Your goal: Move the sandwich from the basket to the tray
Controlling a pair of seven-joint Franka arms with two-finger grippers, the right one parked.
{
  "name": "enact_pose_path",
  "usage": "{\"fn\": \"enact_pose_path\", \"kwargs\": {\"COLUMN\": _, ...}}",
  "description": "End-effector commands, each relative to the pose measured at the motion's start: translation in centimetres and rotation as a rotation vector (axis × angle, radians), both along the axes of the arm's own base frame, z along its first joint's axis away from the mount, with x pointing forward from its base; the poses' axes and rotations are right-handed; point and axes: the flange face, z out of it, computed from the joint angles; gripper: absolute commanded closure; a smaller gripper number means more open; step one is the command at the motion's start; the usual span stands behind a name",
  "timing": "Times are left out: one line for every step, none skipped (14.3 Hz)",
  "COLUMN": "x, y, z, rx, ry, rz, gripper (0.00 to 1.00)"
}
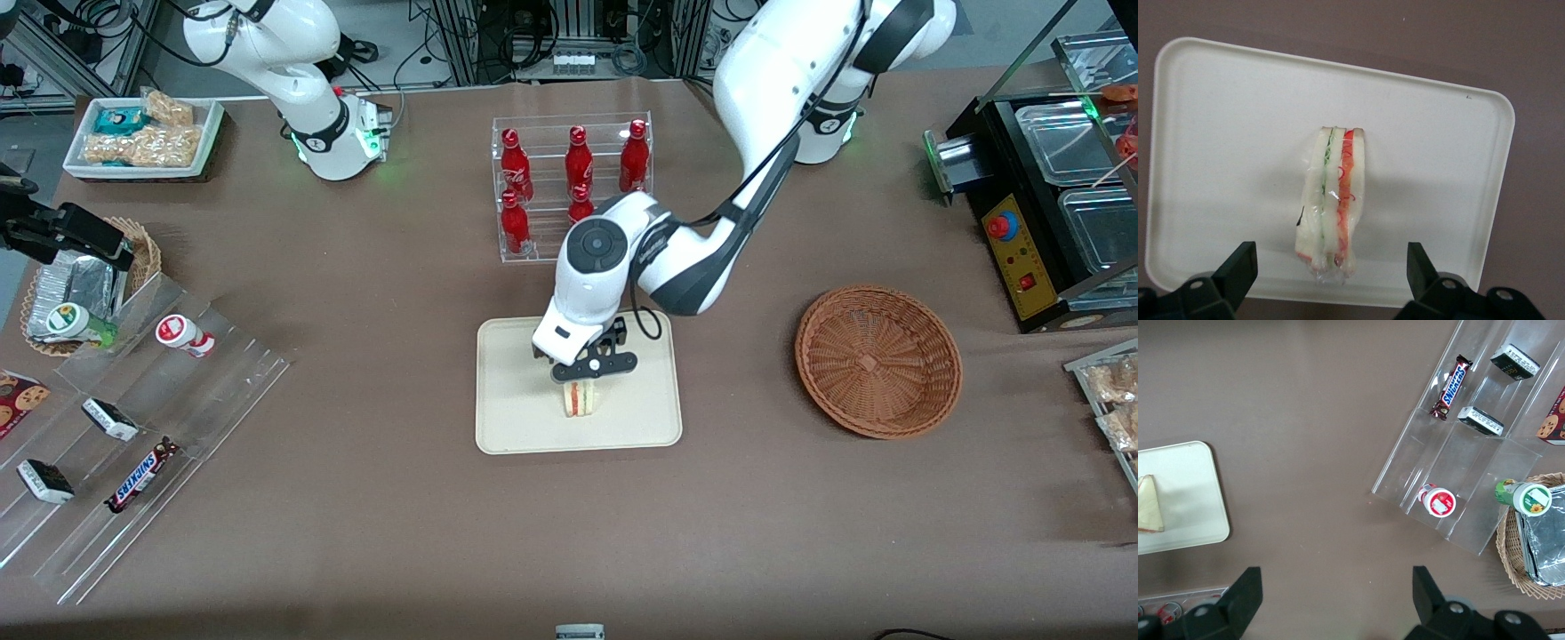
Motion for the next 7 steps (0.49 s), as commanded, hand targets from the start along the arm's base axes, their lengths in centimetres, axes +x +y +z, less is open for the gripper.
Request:
{"fn": "enact_pose_path", "kwargs": {"x": 0.3, "y": 3.1, "z": 5.6, "rx": 0.044, "ry": 0.000, "rz": 0.030, "gripper": 0.00}}
{"fn": "enact_pose_path", "kwargs": {"x": 1.3, "y": 5.2, "z": 6.9, "rx": 0.045, "ry": 0.003, "rz": 0.043, "gripper": 0.00}}
{"fn": "enact_pose_path", "kwargs": {"x": 1.4, "y": 7.0, "z": 7.7, "rx": 0.083, "ry": 0.039, "rz": 0.012, "gripper": 0.00}}
{"fn": "enact_pose_path", "kwargs": {"x": 1.5, "y": 8.1, "z": 7.9, "rx": 0.088, "ry": 0.068, "rz": -0.013, "gripper": 0.00}}
{"fn": "enact_pose_path", "kwargs": {"x": 2.9, "y": 10.4, "z": 8.4, "rx": 0.066, "ry": 0.087, "rz": 0.002, "gripper": 0.00}}
{"fn": "enact_pose_path", "kwargs": {"x": 4.1, "y": 13.1, "z": 9.0, "rx": 0.053, "ry": 0.094, "rz": 0.012, "gripper": 0.00}}
{"fn": "enact_pose_path", "kwargs": {"x": 4.4, "y": 15.3, "z": 9.3, "rx": 0.058, "ry": 0.099, "rz": 0.003, "gripper": 0.00}}
